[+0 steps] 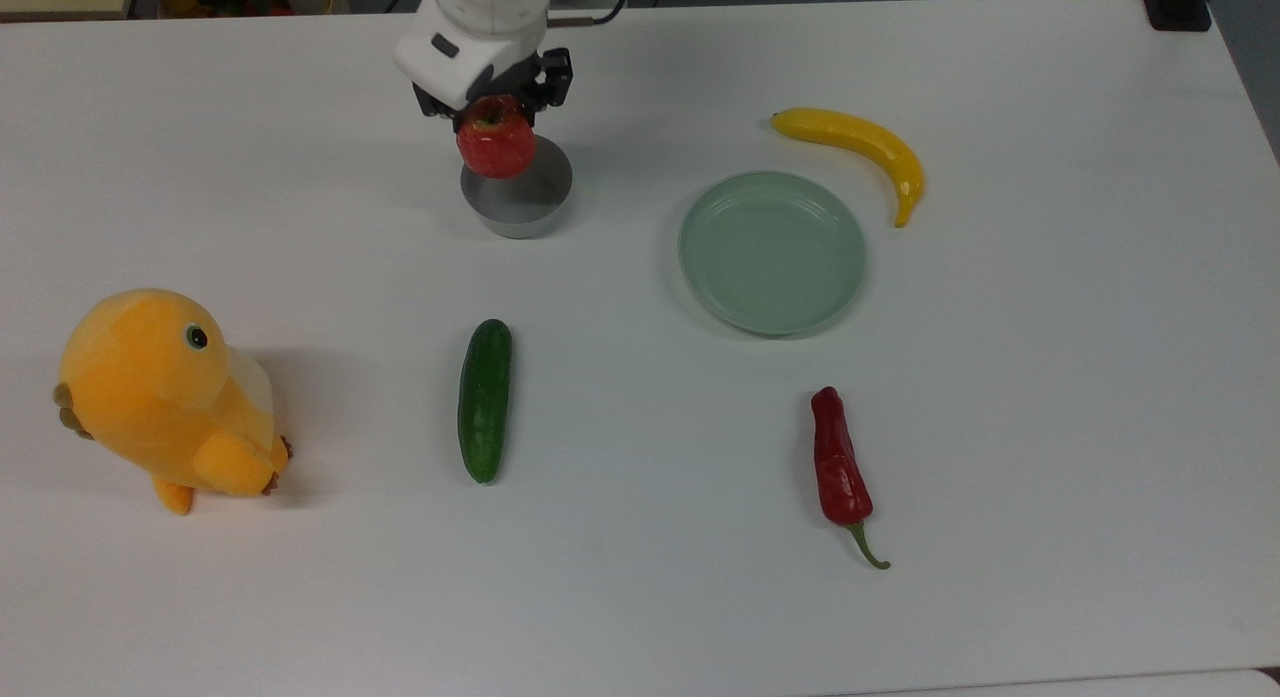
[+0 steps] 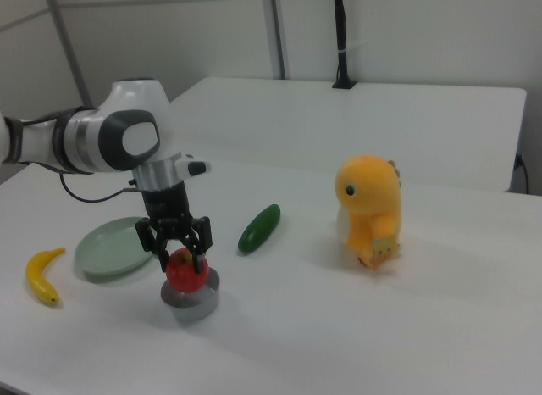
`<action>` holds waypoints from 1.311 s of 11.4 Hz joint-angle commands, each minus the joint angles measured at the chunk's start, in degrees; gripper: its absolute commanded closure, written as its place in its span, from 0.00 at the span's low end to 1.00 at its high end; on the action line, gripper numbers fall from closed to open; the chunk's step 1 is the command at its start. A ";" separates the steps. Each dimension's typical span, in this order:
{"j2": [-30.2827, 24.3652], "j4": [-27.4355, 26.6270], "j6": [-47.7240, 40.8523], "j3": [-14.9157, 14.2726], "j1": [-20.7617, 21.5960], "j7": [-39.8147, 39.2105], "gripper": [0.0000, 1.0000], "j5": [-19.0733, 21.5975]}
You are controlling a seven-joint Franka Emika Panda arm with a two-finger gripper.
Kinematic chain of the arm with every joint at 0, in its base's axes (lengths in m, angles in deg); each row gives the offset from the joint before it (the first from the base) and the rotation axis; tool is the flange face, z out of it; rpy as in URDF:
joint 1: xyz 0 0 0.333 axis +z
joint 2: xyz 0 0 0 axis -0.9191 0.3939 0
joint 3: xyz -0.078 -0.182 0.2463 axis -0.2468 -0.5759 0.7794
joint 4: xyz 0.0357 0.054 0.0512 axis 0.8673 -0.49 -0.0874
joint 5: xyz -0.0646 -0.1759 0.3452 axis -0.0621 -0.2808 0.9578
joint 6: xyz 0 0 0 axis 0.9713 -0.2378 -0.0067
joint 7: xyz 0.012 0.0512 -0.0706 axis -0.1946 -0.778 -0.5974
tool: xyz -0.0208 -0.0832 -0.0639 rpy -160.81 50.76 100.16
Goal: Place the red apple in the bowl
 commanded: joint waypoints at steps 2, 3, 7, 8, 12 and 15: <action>1.86 -0.22 2.91 -0.37 0.62 -0.54 0.00 0.28; 1.69 0.13 2.91 -0.37 0.62 -0.37 0.00 0.36; 1.16 3.98 2.39 -0.37 0.19 -0.28 0.00 0.89; 0.55 5.40 1.17 -0.37 0.09 -0.45 0.00 0.89; -2.27 15.06 -4.56 -1.51 -1.39 1.90 0.00 5.78; -4.29 16.48 -3.68 -1.51 -1.93 10.08 0.00 11.33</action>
